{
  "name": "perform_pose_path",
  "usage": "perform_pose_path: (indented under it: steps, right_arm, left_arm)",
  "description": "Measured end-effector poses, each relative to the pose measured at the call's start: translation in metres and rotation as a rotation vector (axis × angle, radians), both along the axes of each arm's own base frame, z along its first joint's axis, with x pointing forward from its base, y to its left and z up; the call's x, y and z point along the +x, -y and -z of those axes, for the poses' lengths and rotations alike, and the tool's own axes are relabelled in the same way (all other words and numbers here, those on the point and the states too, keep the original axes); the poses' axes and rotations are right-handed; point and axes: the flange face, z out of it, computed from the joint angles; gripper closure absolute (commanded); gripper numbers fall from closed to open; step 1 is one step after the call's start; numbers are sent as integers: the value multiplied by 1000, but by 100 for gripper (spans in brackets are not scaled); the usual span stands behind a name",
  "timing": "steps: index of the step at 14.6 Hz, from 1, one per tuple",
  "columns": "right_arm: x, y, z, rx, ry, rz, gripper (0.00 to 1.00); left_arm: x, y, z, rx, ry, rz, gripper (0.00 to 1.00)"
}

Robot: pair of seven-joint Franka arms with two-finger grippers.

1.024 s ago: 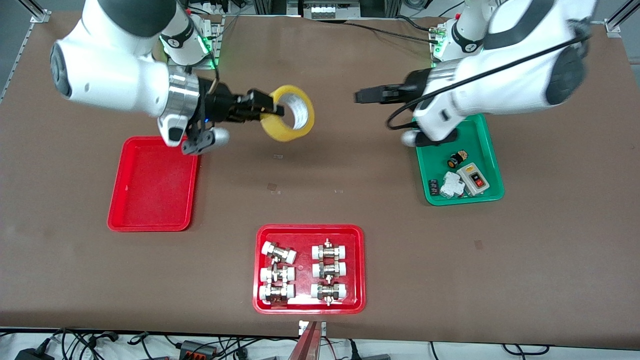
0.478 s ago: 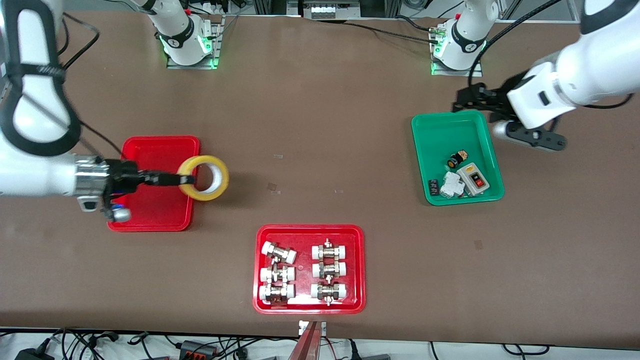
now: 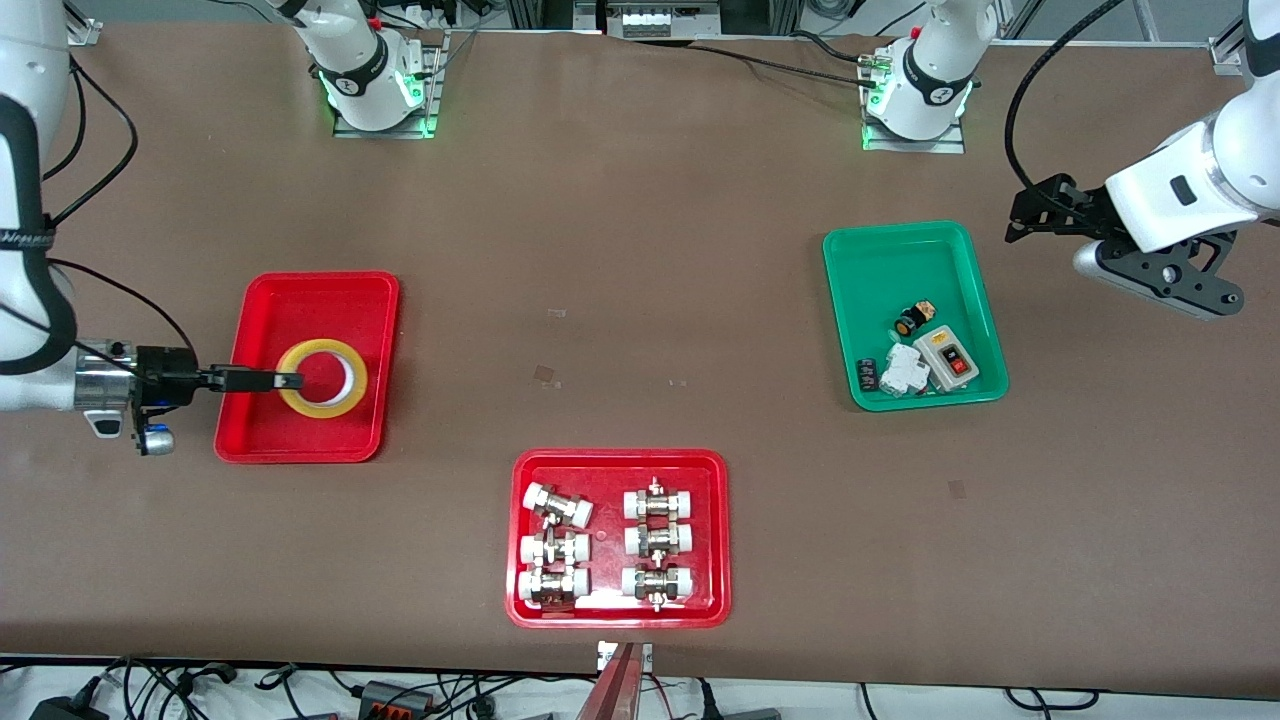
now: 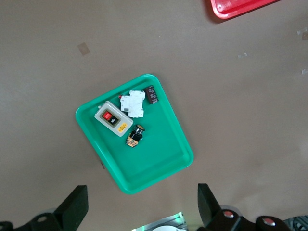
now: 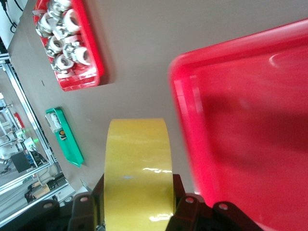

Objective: Left arm passes tape to right arm into tray
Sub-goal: 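Lower the tape into the empty red tray with the right gripper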

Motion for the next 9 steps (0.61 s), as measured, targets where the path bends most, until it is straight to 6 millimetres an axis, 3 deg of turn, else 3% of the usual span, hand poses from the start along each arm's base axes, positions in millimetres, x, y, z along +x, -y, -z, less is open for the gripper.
perform_pose_path:
  steps: [2, 4, 8, 9]
  right_arm:
    - [-11, 28, 30, 38, 30, -30, 64]
    - [-20, 39, 54, 76, 31, -57, 64]
    - [-24, 37, 76, 100, 35, -84, 59]
    - [-24, 37, 78, 103, 38, -89, 53]
  left_arm:
    - [2, -14, 3, -4, -2, -2, 0]
    - [6, -27, 8, -10, -10, -9, 0]
    - [7, -31, 10, 25, -4, -14, 0]
    - [8, -31, 9, 38, 2, -25, 0]
